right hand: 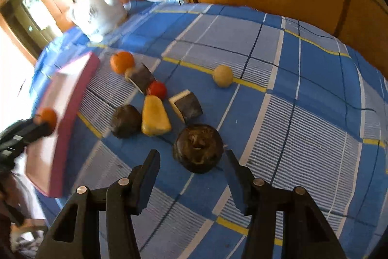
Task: Organize fruits
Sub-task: 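Carry the orange into the tray and open the left gripper while the right grasps a brown fruit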
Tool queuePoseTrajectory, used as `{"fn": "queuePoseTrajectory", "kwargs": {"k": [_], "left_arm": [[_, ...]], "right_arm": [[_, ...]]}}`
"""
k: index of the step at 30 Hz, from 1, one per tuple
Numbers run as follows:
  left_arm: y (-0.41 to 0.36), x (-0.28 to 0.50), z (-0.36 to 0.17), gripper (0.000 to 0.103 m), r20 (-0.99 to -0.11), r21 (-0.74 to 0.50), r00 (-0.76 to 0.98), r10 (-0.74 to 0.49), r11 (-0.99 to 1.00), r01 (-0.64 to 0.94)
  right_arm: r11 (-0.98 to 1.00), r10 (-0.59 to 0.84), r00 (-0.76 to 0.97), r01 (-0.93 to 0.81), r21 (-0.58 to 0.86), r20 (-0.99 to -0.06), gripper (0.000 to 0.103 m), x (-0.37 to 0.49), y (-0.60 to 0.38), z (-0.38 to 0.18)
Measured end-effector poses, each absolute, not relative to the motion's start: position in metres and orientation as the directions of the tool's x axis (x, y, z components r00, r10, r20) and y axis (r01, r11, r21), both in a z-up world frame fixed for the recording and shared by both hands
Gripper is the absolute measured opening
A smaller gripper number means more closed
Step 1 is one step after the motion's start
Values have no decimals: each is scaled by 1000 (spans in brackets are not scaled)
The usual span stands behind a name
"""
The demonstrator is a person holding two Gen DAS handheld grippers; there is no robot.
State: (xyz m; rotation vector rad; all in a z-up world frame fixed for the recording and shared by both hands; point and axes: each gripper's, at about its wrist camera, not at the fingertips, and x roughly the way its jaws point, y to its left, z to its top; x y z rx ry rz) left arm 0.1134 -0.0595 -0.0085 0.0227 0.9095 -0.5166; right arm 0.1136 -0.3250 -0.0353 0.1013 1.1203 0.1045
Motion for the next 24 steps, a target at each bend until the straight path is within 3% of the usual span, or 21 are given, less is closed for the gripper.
{"fn": "queuePoseTrajectory", "kwargs": {"k": [17,19,24], "left_arm": [[67,149,-45,42,-817,-58,573,-59,998,20],[77,146,-44,52,-812,-58,581,-47,998,0],[80,123,-29,62,-775,-79,630,-50,997,-18]], "right_arm": [[996,73,419,-75,45,-905,52,131,-318,-54],[996,75,414,-69,51,-907,52,130,-318,-54],[998,62,407,-55,43,-911,52,131,-320,-53]]}}
